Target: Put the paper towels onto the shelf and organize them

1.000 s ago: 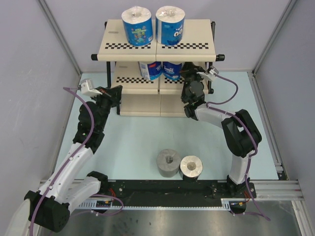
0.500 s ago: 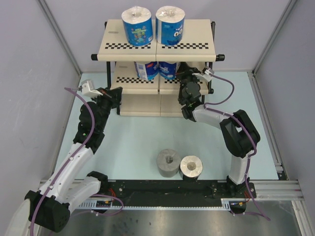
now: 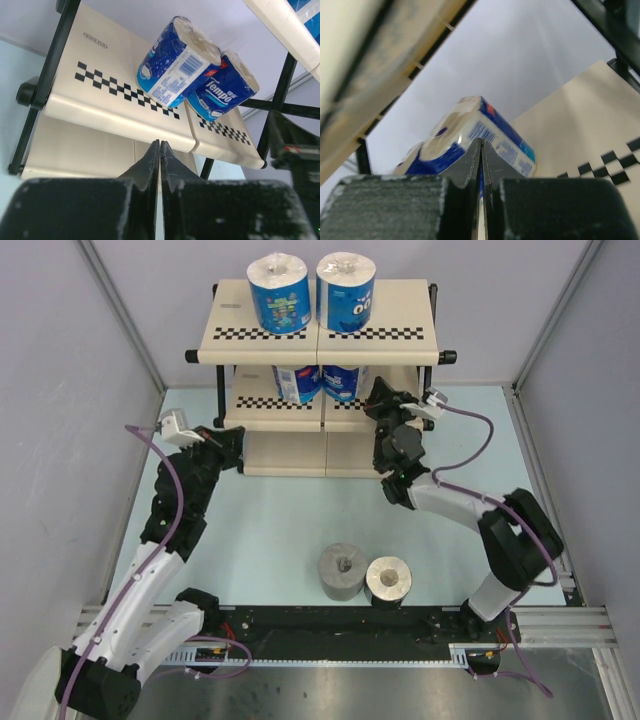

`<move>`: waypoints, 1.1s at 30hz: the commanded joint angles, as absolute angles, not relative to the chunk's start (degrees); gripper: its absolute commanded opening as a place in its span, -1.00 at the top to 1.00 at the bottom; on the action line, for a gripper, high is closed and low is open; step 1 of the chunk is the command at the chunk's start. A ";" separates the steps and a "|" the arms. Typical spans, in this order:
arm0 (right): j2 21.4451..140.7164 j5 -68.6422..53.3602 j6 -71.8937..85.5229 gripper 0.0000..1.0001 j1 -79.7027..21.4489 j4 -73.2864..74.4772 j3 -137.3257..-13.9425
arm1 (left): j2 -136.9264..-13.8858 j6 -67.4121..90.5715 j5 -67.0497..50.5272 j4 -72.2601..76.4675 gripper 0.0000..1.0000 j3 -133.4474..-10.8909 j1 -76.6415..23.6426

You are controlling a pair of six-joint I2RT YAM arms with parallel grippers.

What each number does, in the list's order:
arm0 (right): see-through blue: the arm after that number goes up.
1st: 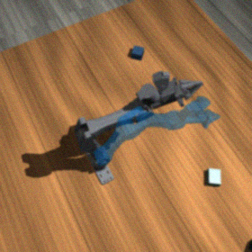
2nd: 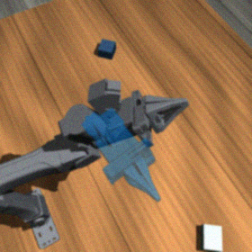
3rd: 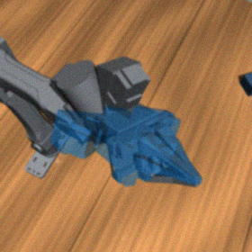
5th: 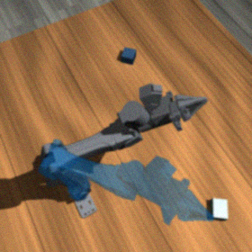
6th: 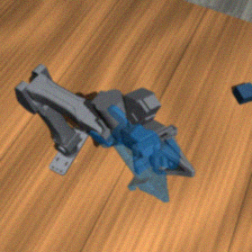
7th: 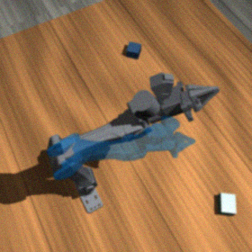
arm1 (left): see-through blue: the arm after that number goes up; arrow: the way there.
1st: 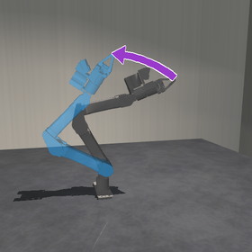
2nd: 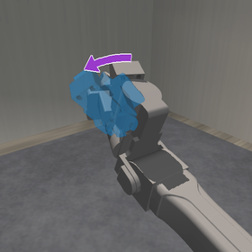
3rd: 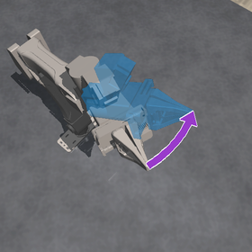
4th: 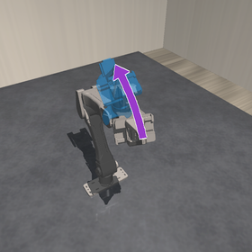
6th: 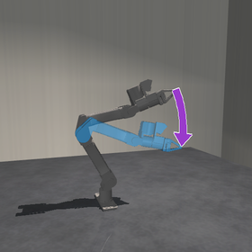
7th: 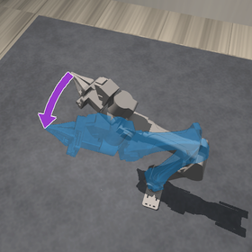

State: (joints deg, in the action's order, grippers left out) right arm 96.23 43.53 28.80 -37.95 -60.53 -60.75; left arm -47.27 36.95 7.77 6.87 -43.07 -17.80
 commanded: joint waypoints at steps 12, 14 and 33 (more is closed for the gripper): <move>57.75 21.12 38.52 -0.15 -18.91 -10.38 -45.62 | -36.74 36.38 7.47 -3.51 -0.21 -39.73 -17.31; 56.69 13.94 35.70 -0.29 -13.82 -9.76 -45.09 | -36.48 36.65 6.77 -3.52 -0.42 -39.38 -17.31; 70.84 -22.77 32.08 -0.66 0.53 -24.78 -48.16 | -34.10 35.24 7.38 -7.91 -1.00 -39.55 -17.31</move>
